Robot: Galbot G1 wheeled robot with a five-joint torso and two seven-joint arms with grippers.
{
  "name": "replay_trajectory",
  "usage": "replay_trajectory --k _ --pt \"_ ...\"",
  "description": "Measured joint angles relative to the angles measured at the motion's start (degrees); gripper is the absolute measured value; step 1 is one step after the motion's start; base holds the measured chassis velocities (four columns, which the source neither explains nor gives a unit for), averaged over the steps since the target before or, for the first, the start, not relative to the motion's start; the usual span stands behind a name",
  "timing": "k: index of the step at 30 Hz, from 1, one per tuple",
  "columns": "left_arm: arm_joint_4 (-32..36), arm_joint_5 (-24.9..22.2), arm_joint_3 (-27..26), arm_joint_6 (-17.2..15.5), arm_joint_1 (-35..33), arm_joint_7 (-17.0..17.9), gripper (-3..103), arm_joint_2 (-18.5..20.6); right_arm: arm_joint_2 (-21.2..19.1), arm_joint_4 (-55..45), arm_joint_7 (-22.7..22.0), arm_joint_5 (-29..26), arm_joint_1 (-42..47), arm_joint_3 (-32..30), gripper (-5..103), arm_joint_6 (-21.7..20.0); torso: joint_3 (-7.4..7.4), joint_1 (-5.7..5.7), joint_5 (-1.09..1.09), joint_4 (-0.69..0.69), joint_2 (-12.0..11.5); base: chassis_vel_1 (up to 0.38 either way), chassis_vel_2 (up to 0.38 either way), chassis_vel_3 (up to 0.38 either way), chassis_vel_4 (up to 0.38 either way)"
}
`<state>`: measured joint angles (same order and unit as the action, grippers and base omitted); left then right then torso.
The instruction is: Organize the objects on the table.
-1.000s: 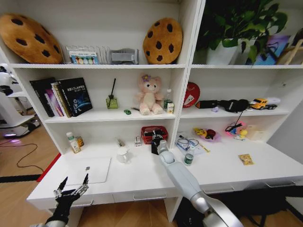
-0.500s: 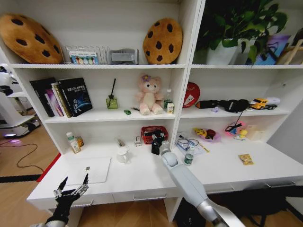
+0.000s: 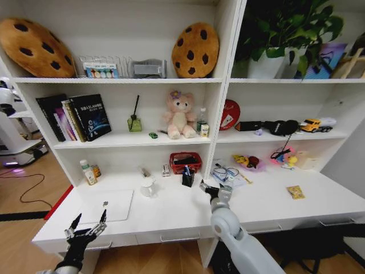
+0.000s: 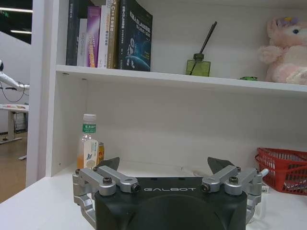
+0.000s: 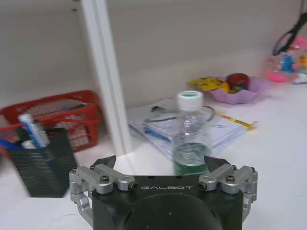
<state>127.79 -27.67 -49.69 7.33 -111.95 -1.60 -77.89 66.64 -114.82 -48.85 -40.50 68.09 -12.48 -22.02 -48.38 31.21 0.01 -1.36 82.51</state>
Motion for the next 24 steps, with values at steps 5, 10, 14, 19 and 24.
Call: replay_trajectory --k 5,10,14,19,24 --pt "0.0 0.0 0.0 0.0 0.0 0.0 100 0.0 -0.45 3.83 0.45 0.82 0.05 -2.86 100 1.63 0.0 0.0 0.01 0.01 0.0 0.0 0.0 0.0 0.0" --pt "-0.01 0.0 0.0 0.01 0.0 0.0 100 0.0 -0.38 8.66 3.19 1.43 -3.47 -3.85 100 2.9 -0.01 0.02 -0.01 0.02 -0.02 0.0 0.0 0.0 0.0" --pt "0.0 0.0 0.0 0.01 0.0 0.0 100 0.0 0.51 11.22 4.13 1.06 -6.12 -3.3 100 3.05 -0.01 0.02 -0.01 0.02 -0.02 0.0 0.0 0.0 0.0" --pt "0.0 0.0 0.0 0.01 0.0 0.0 100 0.0 0.77 14.44 5.39 1.38 -8.14 -3.11 97 4.18 -0.01 0.02 -0.01 0.02 -0.02 0.0 0.0 0.0 0.0" --pt "0.0 0.0 0.0 0.01 0.0 0.0 100 0.0 0.32 15.32 6.61 2.39 -8.28 -3.15 82 5.17 -0.01 0.02 -0.01 0.01 -0.02 0.0 0.0 0.0 0.0"
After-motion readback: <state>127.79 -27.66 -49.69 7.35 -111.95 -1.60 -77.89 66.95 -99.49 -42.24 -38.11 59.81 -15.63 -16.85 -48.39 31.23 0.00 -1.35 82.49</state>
